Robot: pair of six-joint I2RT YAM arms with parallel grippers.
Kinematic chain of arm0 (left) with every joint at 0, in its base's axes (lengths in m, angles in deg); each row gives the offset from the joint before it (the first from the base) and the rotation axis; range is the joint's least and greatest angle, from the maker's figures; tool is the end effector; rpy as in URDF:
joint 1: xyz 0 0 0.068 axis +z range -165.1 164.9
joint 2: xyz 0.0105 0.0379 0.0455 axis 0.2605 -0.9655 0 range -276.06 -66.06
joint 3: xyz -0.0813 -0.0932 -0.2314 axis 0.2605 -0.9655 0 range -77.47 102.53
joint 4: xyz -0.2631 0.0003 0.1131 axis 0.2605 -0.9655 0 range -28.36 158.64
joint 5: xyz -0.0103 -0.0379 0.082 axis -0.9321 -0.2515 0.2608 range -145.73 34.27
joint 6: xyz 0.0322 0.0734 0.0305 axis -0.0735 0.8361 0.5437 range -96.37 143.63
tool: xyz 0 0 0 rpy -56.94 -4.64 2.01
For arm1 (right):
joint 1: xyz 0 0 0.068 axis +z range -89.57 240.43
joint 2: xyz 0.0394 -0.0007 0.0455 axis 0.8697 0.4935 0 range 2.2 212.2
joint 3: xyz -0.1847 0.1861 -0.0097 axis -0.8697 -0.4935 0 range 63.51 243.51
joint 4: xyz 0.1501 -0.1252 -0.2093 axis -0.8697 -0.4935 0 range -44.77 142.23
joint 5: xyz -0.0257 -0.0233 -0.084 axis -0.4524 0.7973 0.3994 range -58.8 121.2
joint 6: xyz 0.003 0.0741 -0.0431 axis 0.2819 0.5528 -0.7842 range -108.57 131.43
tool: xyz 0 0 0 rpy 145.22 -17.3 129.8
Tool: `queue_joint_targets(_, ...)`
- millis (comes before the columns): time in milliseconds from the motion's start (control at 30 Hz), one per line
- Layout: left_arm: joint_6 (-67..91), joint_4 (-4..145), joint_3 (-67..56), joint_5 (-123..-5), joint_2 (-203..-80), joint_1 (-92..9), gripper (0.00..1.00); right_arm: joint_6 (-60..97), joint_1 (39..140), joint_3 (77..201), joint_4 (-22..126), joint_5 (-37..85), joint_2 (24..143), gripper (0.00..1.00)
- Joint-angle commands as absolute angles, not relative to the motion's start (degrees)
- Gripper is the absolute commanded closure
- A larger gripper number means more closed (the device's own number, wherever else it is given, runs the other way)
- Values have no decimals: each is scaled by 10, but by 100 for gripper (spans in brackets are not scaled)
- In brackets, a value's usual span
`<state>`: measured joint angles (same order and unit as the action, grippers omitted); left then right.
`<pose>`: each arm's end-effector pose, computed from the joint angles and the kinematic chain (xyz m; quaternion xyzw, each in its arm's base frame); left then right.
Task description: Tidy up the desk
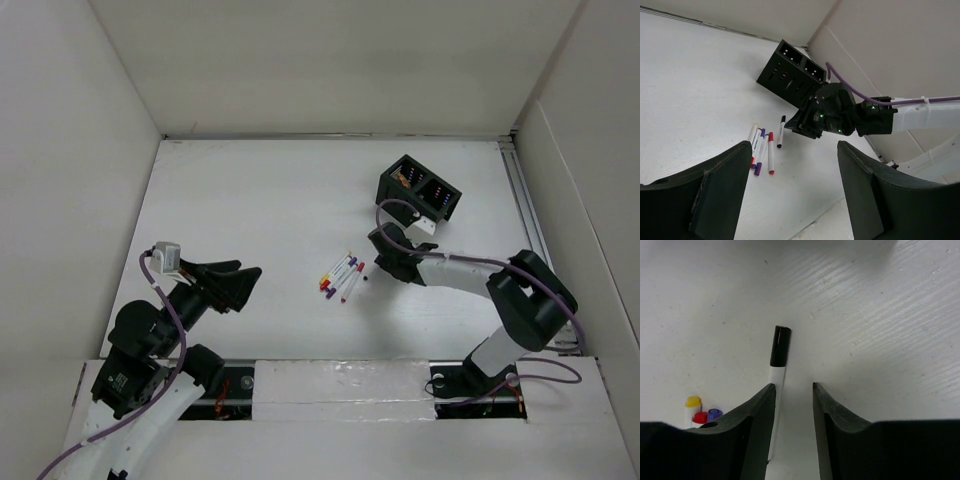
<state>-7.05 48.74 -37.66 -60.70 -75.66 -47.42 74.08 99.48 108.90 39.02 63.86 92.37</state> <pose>0.0993 -0.0706 0.3709 0.0425 0.6396 -0.4245 0.6395 0.2810 0.1755 0.1014 0.2645 0.8871 0.0345 0.3767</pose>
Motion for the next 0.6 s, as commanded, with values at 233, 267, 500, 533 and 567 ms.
queue_joint_targets(233,-67,515,-381,-616,-749,-477,34,795,992,1171,374,656,1017,68)
queue_joint_targets(267,-67,514,-379,-616,-751,-477,34,796,992,1176,375,656,1021,68)
queue_joint_targets(500,-67,513,-378,-617,-749,-477,34,804,997,1169,379,655,1035,80)
queue_joint_targets(533,-67,512,-378,-617,-748,-477,34,806,1002,1166,380,656,1035,81)
queue_joint_targets(567,-67,513,-380,-616,-748,-477,34,809,1008,1162,380,657,1033,83)
